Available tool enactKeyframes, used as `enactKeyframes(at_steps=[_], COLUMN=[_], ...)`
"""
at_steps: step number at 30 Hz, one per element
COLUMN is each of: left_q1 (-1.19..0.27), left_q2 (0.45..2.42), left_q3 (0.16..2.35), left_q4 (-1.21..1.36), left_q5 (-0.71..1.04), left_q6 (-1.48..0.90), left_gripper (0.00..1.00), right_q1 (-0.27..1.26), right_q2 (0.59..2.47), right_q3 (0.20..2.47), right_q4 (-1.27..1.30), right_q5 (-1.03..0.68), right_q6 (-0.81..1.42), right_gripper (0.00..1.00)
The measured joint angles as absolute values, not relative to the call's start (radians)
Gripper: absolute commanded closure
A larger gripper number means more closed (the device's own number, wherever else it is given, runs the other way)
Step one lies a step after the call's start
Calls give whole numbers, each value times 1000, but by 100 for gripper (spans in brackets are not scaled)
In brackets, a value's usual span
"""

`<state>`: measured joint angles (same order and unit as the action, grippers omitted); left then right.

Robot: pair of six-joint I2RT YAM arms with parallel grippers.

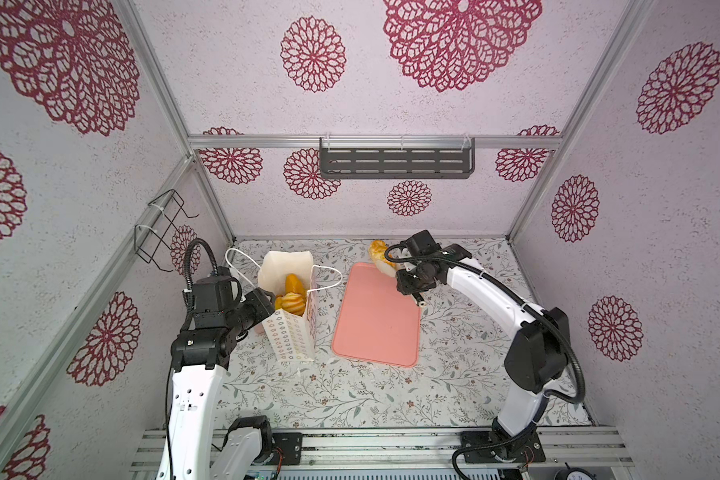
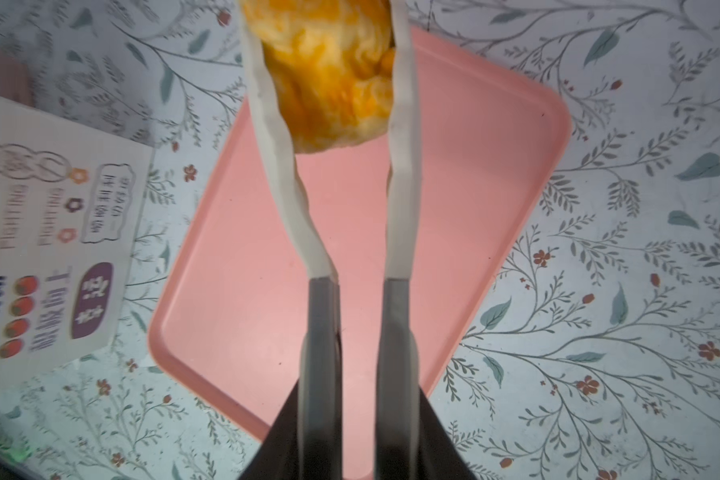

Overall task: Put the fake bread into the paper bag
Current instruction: 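Lift the flaky bun with the tongs and carry it over the bag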

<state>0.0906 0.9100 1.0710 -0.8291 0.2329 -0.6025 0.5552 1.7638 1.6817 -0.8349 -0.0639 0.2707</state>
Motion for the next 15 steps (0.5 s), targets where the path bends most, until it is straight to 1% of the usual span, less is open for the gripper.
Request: enactKeyframes(at_steps=[7, 10, 15], left_q1=[91, 91, 91], left_q2=[910, 910, 909], left_q3=[1080, 1086, 1101], left_q4=[-832, -837, -851], left_q5=[226, 221, 207], left_q6=[-602, -602, -595], left_gripper=[58, 59, 64], right_q1=[612, 673, 810], right_q2=[1640, 1628, 1628], right_q3=[1737, 1806, 1944], right_q4=[-869, -890, -926], right_q5=[-85, -86, -82], right_q6=[292, 300, 312], right_gripper=[68, 68, 68])
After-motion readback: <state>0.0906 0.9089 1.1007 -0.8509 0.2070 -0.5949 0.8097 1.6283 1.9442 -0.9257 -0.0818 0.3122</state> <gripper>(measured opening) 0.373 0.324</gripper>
